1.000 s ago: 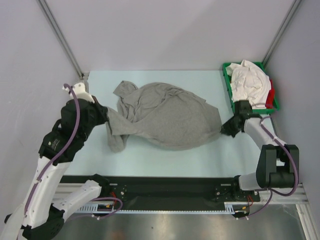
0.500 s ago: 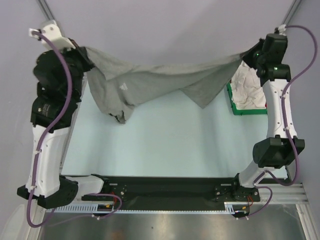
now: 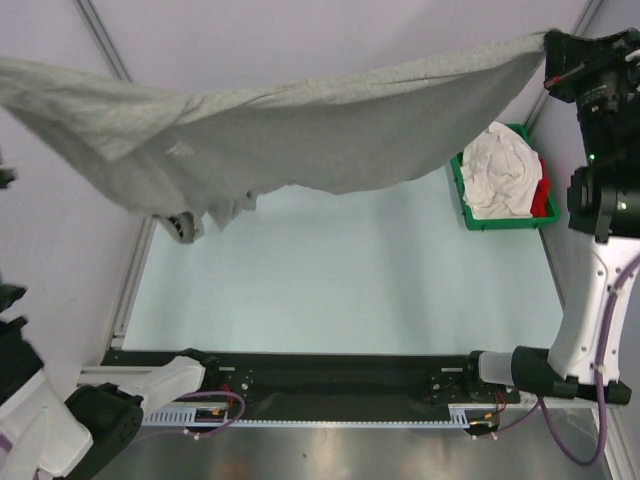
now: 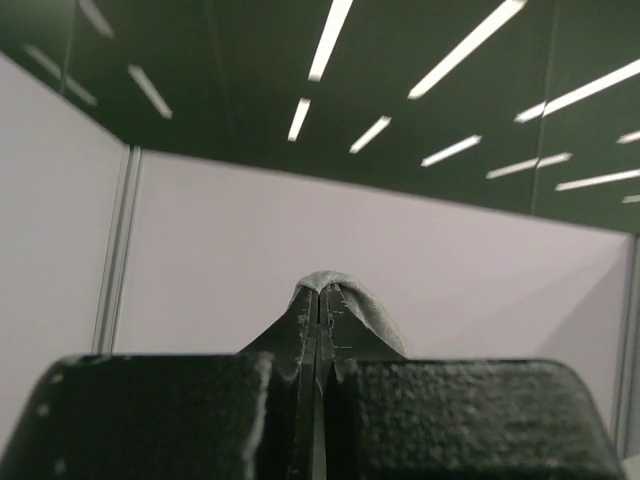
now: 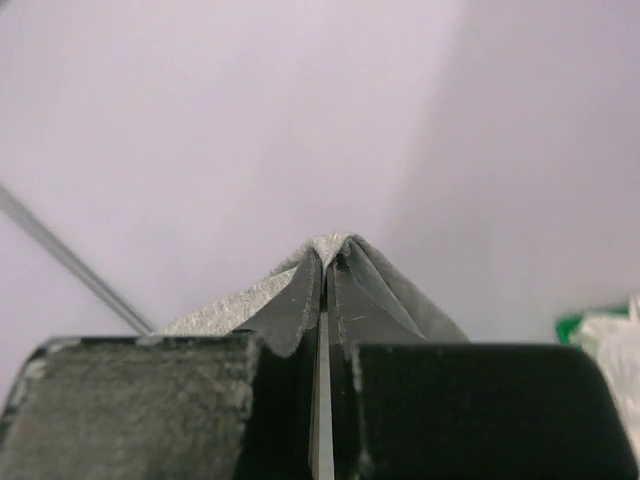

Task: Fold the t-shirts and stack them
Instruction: Flatten the tshirt out

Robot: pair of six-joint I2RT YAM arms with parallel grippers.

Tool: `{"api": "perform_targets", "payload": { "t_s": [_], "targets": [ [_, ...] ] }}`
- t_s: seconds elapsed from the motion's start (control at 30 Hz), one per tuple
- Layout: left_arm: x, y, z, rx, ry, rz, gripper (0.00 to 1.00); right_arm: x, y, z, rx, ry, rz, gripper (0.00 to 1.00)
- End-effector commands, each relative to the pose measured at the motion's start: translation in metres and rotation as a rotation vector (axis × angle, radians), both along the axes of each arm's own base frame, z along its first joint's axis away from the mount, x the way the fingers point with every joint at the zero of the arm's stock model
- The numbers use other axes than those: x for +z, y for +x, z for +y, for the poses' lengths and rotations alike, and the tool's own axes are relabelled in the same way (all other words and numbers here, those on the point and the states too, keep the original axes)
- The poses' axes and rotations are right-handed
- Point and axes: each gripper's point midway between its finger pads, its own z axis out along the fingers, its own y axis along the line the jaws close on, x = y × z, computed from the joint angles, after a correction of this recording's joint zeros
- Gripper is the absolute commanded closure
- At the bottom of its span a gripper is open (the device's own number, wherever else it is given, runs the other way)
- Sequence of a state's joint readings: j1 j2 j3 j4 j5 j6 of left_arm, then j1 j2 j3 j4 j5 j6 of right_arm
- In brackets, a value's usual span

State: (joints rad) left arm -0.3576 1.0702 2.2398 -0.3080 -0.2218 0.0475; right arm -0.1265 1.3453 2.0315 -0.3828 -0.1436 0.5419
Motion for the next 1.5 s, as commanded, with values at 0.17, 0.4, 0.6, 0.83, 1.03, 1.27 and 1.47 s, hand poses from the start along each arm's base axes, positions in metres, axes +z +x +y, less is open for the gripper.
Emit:
{"api": "perform_targets", "payload": {
  "t_s": [0.17, 0.4, 0.6, 0.83, 1.03, 1.27, 1.47],
  "targets": [
    [0.052, -0.094, 0.014, -0.025, 0.019, -0.311, 1.0, 0.082, -0.102, 0.04, 0.015, -0.127, -0.28, 1.0],
    [0.023, 0.03, 0.003, 0.118, 0.003, -0.06, 1.0, 0.02, -0.028, 0.048, 0.011, -0.149, -0.132, 1.0],
    [-0.096, 0.205, -0.019, 0.311, 0.087, 0.306, 1.0, -0.078, 0.061, 0.058, 0.036, -0.147, 0.076, 1.0],
    [-0.295, 0.412, -0.027, 0.351, 0.119, 0.661, 1.0, -0.239, 0.177, 0.058, 0.055, -0.191, 0.322, 1.0],
    [-0.433, 0.551, -0.03, 0.301, 0.144, 0.831, 1.0, -0.354, 0.27, 0.045, 0.045, -0.212, 0.433, 1.0],
    [-0.497, 0.587, -0.018, 0.228, 0.032, 0.862, 1.0, -0.406, 0.333, 0.036, 0.049, -0.216, 0.471, 1.0],
    [-0.507, 0.593, -0.018, 0.173, -0.022, 0.856, 1.0, -0.409, 0.355, 0.029, 0.036, -0.242, 0.451, 1.0]
  ]
}}
